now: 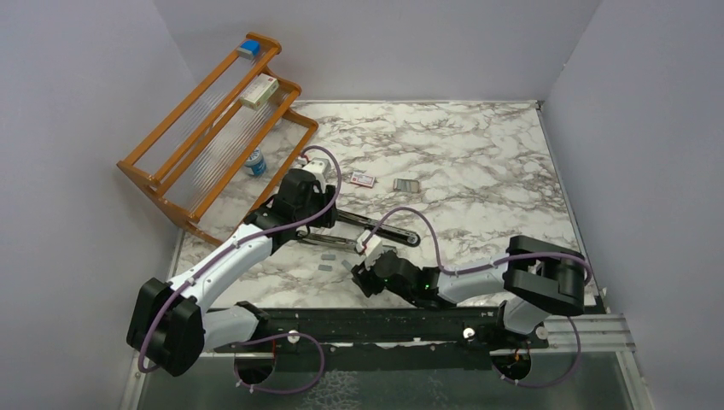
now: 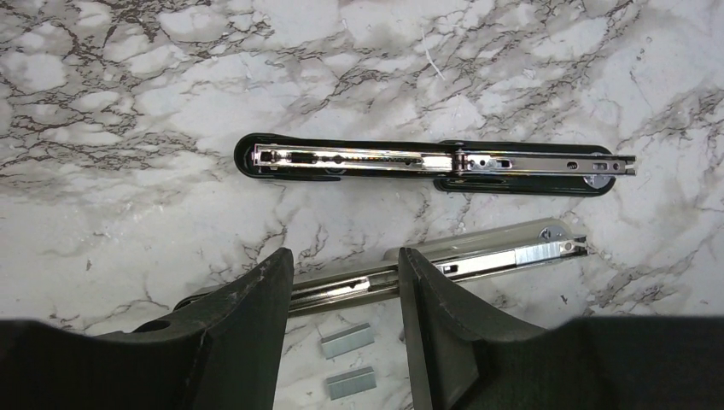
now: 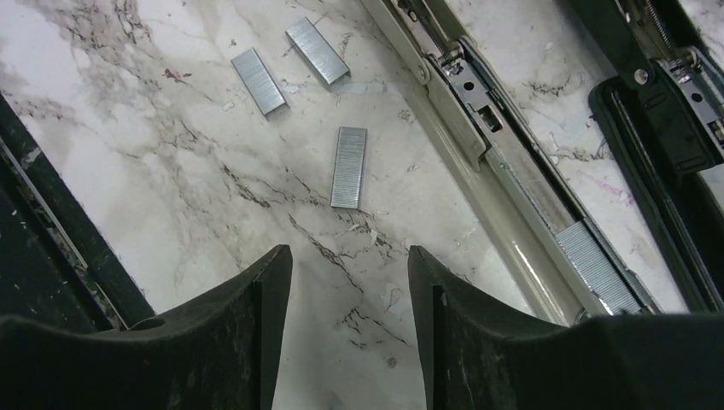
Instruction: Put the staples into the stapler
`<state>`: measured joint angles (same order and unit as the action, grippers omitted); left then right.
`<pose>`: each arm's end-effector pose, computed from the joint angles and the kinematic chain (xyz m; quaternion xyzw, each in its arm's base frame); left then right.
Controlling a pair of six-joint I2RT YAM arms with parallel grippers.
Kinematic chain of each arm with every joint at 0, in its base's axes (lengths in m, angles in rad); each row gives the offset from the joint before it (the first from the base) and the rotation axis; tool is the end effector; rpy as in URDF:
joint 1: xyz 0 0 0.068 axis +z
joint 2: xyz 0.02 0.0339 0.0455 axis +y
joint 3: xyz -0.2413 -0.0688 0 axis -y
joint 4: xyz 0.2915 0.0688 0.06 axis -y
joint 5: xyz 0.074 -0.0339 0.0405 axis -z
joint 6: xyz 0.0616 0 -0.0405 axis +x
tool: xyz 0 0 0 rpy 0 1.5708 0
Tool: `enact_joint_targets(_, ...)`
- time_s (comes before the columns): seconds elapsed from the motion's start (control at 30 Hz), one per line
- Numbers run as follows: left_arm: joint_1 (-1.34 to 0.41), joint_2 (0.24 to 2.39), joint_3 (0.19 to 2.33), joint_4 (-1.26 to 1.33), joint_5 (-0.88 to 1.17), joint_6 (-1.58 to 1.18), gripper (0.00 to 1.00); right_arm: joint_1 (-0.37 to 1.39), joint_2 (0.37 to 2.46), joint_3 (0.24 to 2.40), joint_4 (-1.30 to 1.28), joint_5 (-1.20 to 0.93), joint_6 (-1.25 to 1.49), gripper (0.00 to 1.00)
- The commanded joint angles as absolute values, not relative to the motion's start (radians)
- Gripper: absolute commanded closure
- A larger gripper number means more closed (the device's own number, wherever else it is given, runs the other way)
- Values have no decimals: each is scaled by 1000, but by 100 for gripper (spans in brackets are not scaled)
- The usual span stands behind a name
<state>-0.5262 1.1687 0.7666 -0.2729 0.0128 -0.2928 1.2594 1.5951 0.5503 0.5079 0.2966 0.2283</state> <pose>0.2790 -0.1630 0.1920 0.1077 0.8949 -0.1777 0.3950 0.1208 0.3165 0.0648 -0.3604 0.7840 0.2365 0.4467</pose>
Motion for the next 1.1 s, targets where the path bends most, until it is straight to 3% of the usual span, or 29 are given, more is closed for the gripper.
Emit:
enact_joint_targets(0.0, -516, 1158, 771, -283, -24, -260, 48, 1274, 1643, 544, 571, 355, 292, 44)
enact_joint_targets(0.77, -500, 1170, 767, -285, -7, -259, 48, 1325, 1864, 483, 776, 427, 330, 54)
enact_joint_targets(1.07, -499, 1176, 767, -285, 2, -261, 48, 1327, 1881, 475, 771, 471, 338, 66)
